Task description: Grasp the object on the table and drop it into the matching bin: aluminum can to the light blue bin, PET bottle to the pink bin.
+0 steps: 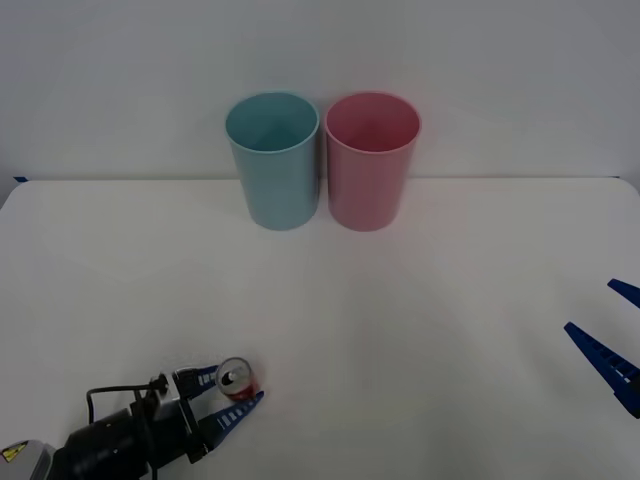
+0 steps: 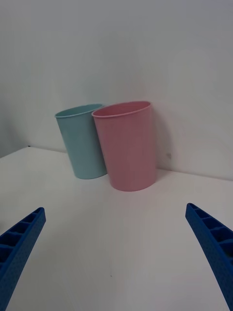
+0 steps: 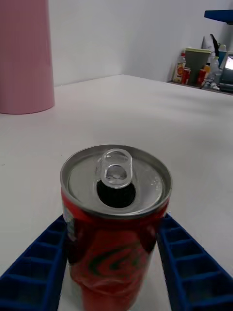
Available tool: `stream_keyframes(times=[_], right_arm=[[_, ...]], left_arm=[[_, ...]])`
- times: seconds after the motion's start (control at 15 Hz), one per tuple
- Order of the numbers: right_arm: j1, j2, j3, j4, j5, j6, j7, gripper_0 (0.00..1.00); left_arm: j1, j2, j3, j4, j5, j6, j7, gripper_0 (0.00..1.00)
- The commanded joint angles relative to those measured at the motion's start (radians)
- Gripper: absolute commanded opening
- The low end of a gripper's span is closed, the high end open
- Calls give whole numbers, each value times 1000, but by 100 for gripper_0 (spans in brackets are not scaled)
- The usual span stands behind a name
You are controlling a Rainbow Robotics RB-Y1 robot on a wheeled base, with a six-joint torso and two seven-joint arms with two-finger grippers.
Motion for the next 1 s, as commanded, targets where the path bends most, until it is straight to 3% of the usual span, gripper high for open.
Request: stream_keyframes(times=[0.07,0.53,1.0], right_arm=[[0,0,0,0,0,0,0,100],[0,0,0,0,0,0,0,100],[0,0,0,0,0,0,0,100]], left_arm=[[-3,0,-6,0,0,0,0,0],[-26,0,3,0,2,14,14,0],[-28,26,69,-22,106,18,53,0]])
